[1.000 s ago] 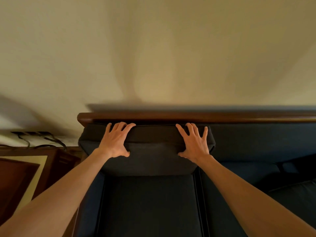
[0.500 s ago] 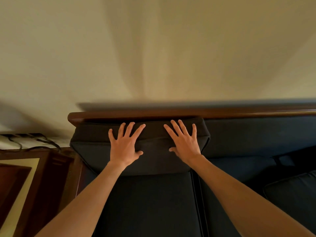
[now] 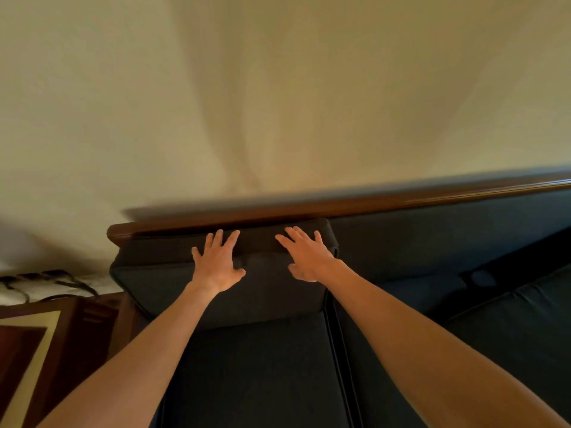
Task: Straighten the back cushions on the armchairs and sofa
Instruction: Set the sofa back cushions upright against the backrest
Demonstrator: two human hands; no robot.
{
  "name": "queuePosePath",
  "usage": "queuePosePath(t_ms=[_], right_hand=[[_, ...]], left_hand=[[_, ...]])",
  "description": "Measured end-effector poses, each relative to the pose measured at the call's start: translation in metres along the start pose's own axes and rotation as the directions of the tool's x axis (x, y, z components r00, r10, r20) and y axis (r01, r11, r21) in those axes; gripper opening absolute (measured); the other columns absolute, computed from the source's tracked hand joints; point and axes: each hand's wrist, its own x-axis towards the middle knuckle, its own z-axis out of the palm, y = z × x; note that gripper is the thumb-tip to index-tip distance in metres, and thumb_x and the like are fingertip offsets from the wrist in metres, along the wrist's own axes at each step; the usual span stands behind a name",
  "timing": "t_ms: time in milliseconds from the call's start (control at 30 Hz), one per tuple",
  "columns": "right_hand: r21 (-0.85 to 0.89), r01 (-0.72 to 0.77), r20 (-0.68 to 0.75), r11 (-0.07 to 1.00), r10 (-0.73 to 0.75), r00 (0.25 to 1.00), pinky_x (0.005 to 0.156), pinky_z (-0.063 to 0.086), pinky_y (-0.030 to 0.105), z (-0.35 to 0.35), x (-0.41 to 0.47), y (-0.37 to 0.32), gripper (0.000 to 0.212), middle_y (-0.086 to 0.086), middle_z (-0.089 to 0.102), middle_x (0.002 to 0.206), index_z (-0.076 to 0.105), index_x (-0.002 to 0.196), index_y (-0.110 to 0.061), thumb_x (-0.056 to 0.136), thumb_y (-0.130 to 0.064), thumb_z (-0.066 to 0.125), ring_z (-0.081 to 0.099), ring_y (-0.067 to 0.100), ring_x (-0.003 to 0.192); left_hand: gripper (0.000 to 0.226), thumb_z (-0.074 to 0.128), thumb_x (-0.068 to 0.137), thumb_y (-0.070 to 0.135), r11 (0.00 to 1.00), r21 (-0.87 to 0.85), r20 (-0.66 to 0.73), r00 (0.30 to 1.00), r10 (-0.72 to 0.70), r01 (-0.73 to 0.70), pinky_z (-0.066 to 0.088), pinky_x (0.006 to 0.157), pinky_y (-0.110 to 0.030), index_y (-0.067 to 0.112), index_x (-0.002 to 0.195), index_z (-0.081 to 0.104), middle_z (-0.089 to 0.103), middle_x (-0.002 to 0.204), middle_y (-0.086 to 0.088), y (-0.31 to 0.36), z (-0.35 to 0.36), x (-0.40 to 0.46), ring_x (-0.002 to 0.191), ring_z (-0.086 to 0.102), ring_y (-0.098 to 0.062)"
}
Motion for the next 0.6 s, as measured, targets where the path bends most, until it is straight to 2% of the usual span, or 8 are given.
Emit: queuePosePath(t_ms=[100, 200, 400, 500, 533, 600], right_hand=[[0.112, -0.045, -0.062, 0.993, 0.052, 0.997, 0.118, 0.018, 0.059, -0.012, -0.041, 0.016, 0.079, 0.005, 0.007, 0.165, 0.011, 0.157, -0.025, 0.095, -0.015, 0.059, 0.008, 0.029, 0.152], [0.183, -0.099, -0.101, 0.978, 0.119, 0.988, 0.112, 0.033, 0.055, -0.022, -0.098, 0.051, 0.073, 0.004, 0.008, 0.165, 0.018, 0.156, -0.026, 0.095, -0.017, 0.058, 0.018, 0.031, 0.148], [0.284, -0.226, -0.199, 0.932, 0.288, 0.937, 0.100, 0.047, 0.049, -0.011, -0.239, 0.169, 0.062, 0.001, 0.010, 0.163, 0.031, 0.152, -0.023, 0.096, -0.021, 0.057, 0.030, 0.029, 0.142], [0.368, -0.295, -0.220, 0.882, 0.390, 0.894, 0.096, 0.050, 0.046, 0.013, -0.315, 0.248, 0.061, 0.000, 0.013, 0.162, 0.034, 0.151, -0.024, 0.095, -0.023, 0.059, 0.037, 0.029, 0.138], [0.397, -0.321, -0.215, 0.860, 0.427, 0.878, 0.095, 0.050, 0.045, 0.030, -0.347, 0.286, 0.059, 0.000, 0.015, 0.162, 0.036, 0.150, -0.024, 0.095, -0.023, 0.059, 0.040, 0.029, 0.137], [0.450, -0.361, -0.206, 0.817, 0.488, 0.848, 0.093, 0.050, 0.043, 0.059, -0.385, 0.332, 0.055, 0.000, 0.022, 0.159, 0.041, 0.147, -0.023, 0.095, -0.022, 0.058, 0.045, 0.028, 0.133]], left_hand=[[0.087, 0.074, 0.083, 0.038, 0.998, -0.051, -0.052, 0.998, 0.044, -0.047, 0.014, 0.116, -0.061, 0.027, 0.152, 0.023, 0.022, 0.160, -0.006, 0.048, -0.009, -0.019, 0.150, 0.009, -0.029], [0.077, 0.074, 0.082, 0.038, 0.989, -0.090, -0.093, 0.989, 0.112, -0.120, 0.027, 0.115, -0.056, 0.023, 0.147, 0.036, 0.039, 0.151, -0.005, 0.114, -0.018, -0.041, 0.144, 0.027, -0.028], [0.049, 0.075, 0.083, 0.035, 0.933, -0.133, -0.049, 0.942, 0.331, -0.335, 0.050, 0.094, -0.039, 0.019, 0.127, 0.059, 0.061, 0.121, -0.003, 0.297, -0.001, -0.089, 0.110, 0.060, -0.019], [0.036, 0.076, 0.082, 0.031, 0.897, -0.145, -0.010, 0.907, 0.421, -0.418, 0.049, 0.078, -0.026, 0.018, 0.114, 0.065, 0.062, 0.099, 0.003, 0.400, 0.027, -0.116, 0.088, 0.061, -0.012], [0.033, 0.076, 0.082, 0.031, 0.883, -0.151, 0.009, 0.893, 0.451, -0.445, 0.048, 0.075, -0.023, 0.019, 0.112, 0.066, 0.061, 0.096, 0.005, 0.447, 0.048, -0.125, 0.085, 0.059, -0.010], [0.032, 0.076, 0.082, 0.031, 0.864, -0.180, 0.057, 0.872, 0.486, -0.470, 0.050, 0.075, -0.023, 0.020, 0.110, 0.066, 0.060, 0.096, 0.006, 0.499, 0.074, -0.138, 0.086, 0.059, -0.008]])
